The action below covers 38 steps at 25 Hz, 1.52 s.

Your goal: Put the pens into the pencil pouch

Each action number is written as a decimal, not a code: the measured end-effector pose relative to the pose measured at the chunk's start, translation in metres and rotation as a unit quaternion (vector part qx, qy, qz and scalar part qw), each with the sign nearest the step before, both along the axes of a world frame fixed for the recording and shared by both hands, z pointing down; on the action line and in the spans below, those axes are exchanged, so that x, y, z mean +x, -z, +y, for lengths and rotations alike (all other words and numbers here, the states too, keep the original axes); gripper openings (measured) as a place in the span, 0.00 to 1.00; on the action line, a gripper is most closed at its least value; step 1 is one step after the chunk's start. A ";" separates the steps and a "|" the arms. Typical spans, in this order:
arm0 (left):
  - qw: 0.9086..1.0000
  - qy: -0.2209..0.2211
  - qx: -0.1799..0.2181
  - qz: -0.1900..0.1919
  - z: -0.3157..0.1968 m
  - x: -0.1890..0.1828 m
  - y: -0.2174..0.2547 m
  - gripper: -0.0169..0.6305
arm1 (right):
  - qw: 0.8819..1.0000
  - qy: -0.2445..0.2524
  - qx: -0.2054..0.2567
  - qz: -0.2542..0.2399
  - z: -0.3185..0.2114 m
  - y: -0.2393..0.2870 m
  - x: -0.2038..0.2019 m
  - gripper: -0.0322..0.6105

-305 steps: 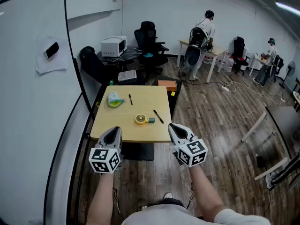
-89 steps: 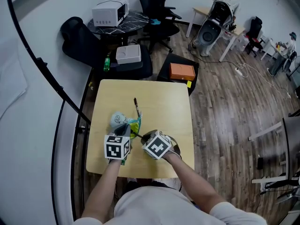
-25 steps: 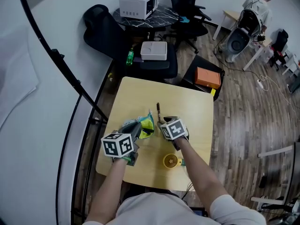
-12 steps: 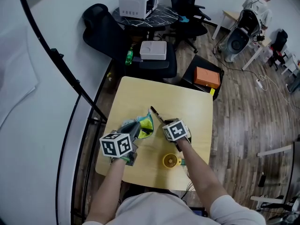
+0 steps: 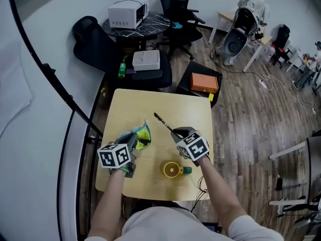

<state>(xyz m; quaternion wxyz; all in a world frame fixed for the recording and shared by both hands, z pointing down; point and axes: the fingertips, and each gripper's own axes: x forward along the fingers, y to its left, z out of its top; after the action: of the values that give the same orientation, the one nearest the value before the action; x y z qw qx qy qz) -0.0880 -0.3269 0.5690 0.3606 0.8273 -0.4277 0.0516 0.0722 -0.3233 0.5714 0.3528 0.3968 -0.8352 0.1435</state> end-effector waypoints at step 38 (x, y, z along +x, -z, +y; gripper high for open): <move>0.998 -0.036 0.015 -0.044 0.039 0.018 -0.002 0.07 | 0.962 0.163 -0.136 0.172 0.090 -0.036 -0.052 0.11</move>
<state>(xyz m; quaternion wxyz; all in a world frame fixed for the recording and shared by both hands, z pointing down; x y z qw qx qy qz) -0.0695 -0.2876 0.5711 0.3270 0.8444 -0.4137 0.0946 0.0203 -0.2333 0.6079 0.5607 0.2219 -0.7878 0.1257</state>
